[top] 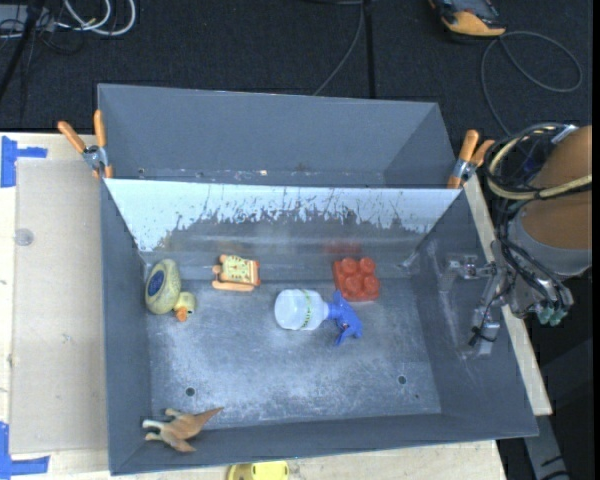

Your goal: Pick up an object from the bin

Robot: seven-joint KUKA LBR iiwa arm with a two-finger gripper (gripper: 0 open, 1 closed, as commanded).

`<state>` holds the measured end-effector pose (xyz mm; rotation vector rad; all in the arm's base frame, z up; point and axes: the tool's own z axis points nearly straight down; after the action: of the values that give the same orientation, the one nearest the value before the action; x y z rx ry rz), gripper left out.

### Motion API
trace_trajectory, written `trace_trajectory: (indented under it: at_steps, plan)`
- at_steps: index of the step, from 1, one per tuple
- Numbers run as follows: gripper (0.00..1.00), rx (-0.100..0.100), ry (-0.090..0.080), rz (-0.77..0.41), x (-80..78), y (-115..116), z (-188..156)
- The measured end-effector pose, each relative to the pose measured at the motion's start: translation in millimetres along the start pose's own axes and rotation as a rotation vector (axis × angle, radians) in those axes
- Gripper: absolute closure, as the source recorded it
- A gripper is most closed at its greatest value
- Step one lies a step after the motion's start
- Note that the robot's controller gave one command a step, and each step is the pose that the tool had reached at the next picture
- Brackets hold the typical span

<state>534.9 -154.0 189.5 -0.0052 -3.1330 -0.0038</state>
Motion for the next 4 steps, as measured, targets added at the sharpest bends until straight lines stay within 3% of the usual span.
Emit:
trace_trajectory:
  at_steps: [1,2,4]
  plan:
    - [0.00,0.002,-0.007,-0.004,-1.6,1,-5]
    - [0.00,0.001,-0.003,-0.010,10.2,66,46]
    - [0.00,-0.001,0.004,-0.028,6.4,90,56]
